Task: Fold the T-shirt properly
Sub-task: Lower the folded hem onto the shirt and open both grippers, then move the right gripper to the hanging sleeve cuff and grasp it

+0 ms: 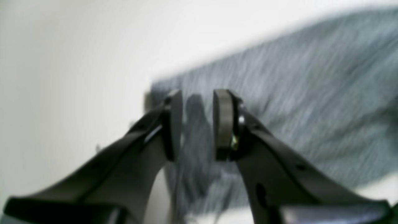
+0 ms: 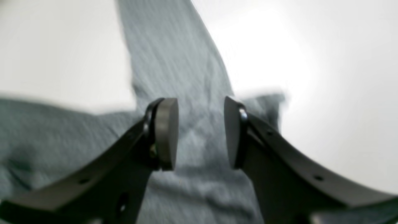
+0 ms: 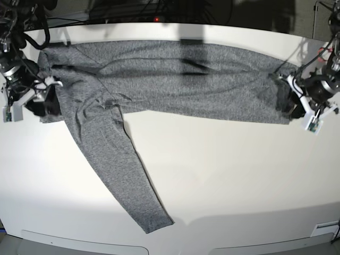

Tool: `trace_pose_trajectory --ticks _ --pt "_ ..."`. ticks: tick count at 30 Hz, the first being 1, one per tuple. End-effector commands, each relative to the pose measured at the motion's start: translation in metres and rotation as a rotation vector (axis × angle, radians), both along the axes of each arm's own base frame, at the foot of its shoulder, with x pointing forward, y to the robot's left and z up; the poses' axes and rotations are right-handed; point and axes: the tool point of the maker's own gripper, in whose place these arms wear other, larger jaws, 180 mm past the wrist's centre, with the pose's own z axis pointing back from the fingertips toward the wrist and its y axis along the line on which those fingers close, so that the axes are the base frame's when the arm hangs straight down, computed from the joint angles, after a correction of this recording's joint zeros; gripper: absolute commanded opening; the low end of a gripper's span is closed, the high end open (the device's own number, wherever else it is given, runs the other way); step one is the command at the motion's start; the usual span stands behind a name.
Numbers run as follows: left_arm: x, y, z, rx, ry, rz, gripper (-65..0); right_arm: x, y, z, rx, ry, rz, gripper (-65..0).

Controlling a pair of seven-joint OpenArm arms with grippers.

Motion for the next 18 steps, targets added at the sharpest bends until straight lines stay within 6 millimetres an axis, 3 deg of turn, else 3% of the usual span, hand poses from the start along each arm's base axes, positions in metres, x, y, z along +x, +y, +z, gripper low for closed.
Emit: trace_pose_trajectory --ticks 1,7,10,13,18 --pt "0.013 -0.001 0.018 -0.011 -0.069 -0.003 -48.2 0.014 0.005 0.024 0.021 -0.095 0.017 -40.0" --pt "0.041 -0.021 0.041 -0.087 -0.157 0.014 -48.2 0.063 0.035 0.083 0.199 -0.344 0.022 -40.0" --pt "0.044 -0.027 0.043 -0.112 -0.164 0.018 -48.2 0.086 0.053 0.097 0.199 -0.394 0.034 -40.0" --pt "0.041 -0.029 0.039 -0.113 -0.148 0.017 -48.2 0.116 0.074 0.088 0.162 -0.365 0.073 -40.0" --pt "0.040 -0.028 0.037 -0.108 -0.135 0.017 -48.2 0.172 0.107 0.052 0.147 -0.251 0.148 -40.0"
